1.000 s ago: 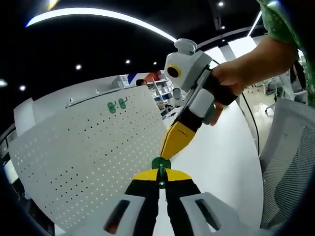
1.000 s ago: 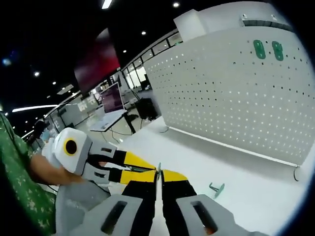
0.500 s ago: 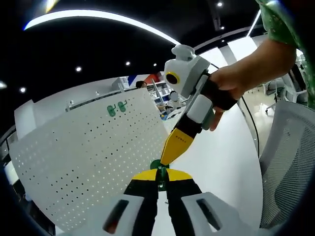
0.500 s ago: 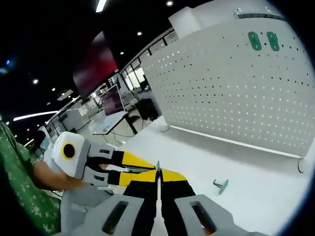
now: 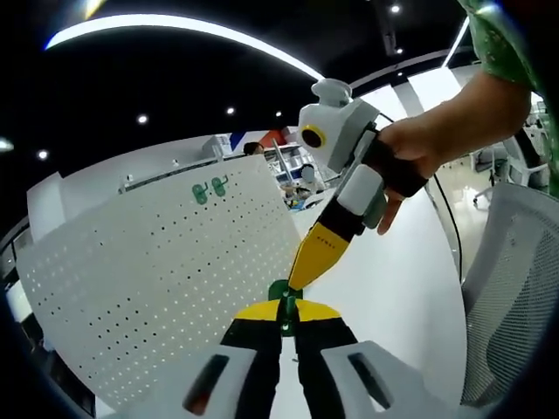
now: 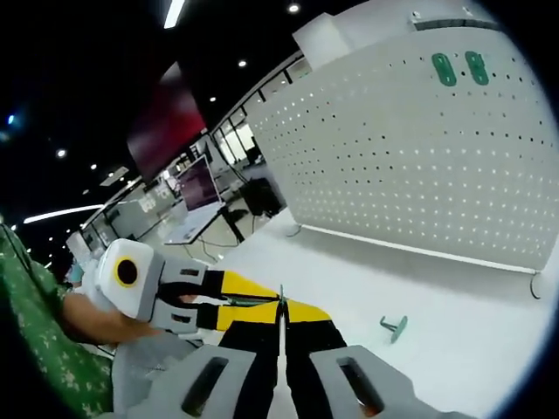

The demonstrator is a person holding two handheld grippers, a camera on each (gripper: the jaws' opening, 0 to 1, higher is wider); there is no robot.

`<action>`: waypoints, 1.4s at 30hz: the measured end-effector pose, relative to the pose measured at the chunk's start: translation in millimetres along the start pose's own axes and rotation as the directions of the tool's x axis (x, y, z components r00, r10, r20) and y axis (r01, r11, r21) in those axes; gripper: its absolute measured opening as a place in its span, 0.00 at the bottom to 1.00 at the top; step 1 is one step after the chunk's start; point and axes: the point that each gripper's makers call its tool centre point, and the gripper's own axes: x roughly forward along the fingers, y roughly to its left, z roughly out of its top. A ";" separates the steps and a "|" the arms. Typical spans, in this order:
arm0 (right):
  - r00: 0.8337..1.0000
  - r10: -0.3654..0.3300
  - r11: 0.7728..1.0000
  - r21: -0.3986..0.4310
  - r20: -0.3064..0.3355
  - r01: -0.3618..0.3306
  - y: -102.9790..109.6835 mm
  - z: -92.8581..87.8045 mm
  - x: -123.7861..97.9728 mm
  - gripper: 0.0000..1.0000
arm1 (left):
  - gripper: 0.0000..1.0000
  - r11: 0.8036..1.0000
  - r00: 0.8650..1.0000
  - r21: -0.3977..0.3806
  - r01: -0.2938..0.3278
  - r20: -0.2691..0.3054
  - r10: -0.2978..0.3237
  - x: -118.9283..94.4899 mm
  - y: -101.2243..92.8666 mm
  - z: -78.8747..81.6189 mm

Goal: Insert the hook assembly into the mounting plate slot until the hook locks in place.

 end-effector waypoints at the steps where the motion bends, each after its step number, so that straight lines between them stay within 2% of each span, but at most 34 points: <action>1: 1.000 -0.001 1.000 0.000 -0.001 0.001 0.2 -0.2 0.0 0.00 | 0.04 1.000 1.000 -0.001 -0.001 0.001 0.001 0.0 0.2 0.0; 23: 1.000 -0.004 1.000 0.000 0.006 0.004 1.8 0.5 -0.9 0.00 | 0.03 1.000 1.000 -0.005 0.003 -0.008 -0.003 -0.5 0.5 -2.1; 34: 0.999 -0.011 1.000 0.009 0.040 0.010 2.8 6.1 -1.4 0.00 | 0.03 1.000 1.000 -0.013 0.002 0.000 -0.002 -2.3 1.5 -1.1; 42: 0.999 -0.014 1.000 0.009 0.037 0.014 6.2 5.3 -3.7 0.00 | 0.03 1.000 1.000 -0.012 0.001 -0.001 -0.001 -2.4 0.9 -0.2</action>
